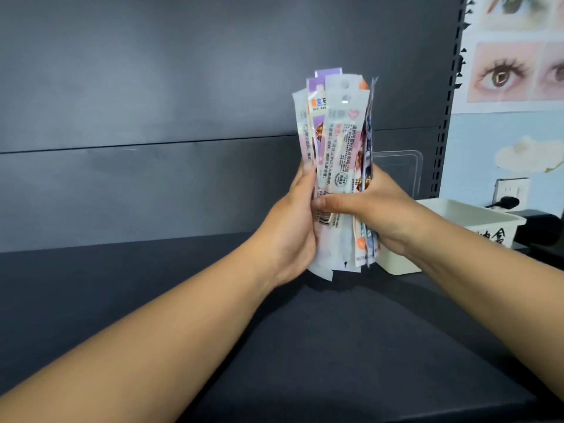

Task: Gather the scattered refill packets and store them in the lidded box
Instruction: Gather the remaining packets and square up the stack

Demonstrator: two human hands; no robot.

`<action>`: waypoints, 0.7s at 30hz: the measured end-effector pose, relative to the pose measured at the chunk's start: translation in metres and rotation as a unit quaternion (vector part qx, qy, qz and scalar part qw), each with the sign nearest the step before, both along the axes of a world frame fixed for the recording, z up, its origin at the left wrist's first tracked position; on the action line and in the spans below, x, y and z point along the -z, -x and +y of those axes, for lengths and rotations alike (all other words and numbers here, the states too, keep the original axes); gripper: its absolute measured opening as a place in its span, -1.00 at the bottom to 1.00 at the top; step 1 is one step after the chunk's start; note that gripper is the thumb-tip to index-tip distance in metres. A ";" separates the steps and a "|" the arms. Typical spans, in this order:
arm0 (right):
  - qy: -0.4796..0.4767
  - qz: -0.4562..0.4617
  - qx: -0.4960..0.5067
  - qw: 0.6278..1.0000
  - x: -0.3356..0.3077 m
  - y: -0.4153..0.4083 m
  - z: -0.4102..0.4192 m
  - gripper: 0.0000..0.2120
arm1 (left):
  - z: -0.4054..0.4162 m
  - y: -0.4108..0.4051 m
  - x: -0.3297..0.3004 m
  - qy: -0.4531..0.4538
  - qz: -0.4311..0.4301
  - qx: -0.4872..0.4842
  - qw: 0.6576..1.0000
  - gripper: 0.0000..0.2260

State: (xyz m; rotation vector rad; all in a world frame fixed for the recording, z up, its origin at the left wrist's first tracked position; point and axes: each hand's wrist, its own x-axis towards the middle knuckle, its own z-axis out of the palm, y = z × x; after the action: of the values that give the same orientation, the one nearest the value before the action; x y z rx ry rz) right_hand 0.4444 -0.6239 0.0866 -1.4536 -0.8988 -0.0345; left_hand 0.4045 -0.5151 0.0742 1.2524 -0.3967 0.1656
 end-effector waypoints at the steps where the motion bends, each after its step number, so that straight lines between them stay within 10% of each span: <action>1: -0.006 0.004 -0.003 1.000 -0.004 0.000 -0.004 -0.64 | -0.005 0.000 -0.003 -0.010 -0.013 -0.003 1.000 -0.58; 21: 0.163 -0.020 0.035 0.986 -0.055 -0.146 -0.144 -0.74 | -0.059 -0.050 0.020 -0.388 -0.006 -0.215 0.896 -0.66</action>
State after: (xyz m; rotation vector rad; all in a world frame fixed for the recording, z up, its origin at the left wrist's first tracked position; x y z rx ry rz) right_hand 0.5902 -0.7681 0.1414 -1.7932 -0.9153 0.0334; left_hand 0.4541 -0.5740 0.0539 2.1293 -0.1823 0.4187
